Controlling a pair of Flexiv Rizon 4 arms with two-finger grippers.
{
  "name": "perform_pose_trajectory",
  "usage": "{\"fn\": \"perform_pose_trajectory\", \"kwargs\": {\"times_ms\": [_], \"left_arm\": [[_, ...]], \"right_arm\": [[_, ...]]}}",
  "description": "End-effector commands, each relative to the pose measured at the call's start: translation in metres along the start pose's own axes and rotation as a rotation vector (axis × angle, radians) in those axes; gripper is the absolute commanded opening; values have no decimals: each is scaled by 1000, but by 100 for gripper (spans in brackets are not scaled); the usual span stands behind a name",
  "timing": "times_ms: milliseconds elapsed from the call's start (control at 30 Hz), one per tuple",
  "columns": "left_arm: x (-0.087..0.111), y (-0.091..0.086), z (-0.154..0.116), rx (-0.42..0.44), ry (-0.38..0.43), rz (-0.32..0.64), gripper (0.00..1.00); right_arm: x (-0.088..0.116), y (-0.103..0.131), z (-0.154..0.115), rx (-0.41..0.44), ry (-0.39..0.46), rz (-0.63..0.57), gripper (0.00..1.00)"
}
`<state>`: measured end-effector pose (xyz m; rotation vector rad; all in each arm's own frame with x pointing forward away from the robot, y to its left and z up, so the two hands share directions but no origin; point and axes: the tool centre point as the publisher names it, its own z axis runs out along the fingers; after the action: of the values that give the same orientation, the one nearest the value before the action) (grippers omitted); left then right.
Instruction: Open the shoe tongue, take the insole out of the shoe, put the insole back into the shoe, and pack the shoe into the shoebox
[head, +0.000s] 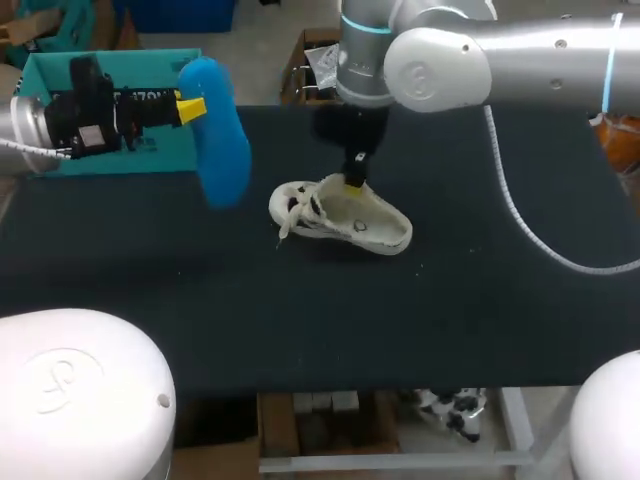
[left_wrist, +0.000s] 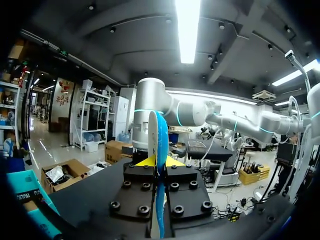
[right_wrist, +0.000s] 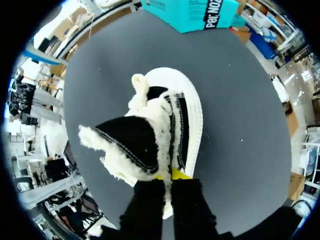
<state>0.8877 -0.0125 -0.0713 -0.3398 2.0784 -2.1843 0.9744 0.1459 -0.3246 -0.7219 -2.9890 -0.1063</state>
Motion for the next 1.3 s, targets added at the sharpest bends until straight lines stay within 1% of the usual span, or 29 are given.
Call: {"fn": "perform_pose_trajectory", "kwargs": {"times_ms": [33, 200, 233, 400, 433, 633, 767, 933, 1100, 1300], "left_arm": [[-25, -5, 25, 17, 184, 27, 0], [-37, -10, 52, 20, 295, 39, 0], [-41, -11, 59, 22, 322, 38, 0], [-53, -14, 83, 19, 416, 39, 0], [-54, -14, 86, 22, 436, 35, 0], [-59, -18, 102, 36, 522, 44, 0], [-63, -18, 109, 37, 548, 44, 0], [-68, -16, 114, 37, 569, 38, 0], [-71, -14, 113, 38, 579, 28, 0], [-71, -12, 108, 38, 577, 22, 0]], "right_arm": [[5, -13, -13, -103, 21, 164, 0], [12, -10, -18, -169, 45, 304, 0], [16, -9, -18, -193, 51, 332, 0], [32, -8, -17, -246, 57, 459, 0], [35, -9, -16, -269, 58, 477, 0], [55, -13, -10, -336, 48, 596, 0], [64, -16, -5, -367, 49, 660, 0], [73, -21, 2, -388, 51, 706, 0], [71, -28, 10, -401, 68, 717, 0], [62, -34, 16, -414, 93, 707, 0]]}}
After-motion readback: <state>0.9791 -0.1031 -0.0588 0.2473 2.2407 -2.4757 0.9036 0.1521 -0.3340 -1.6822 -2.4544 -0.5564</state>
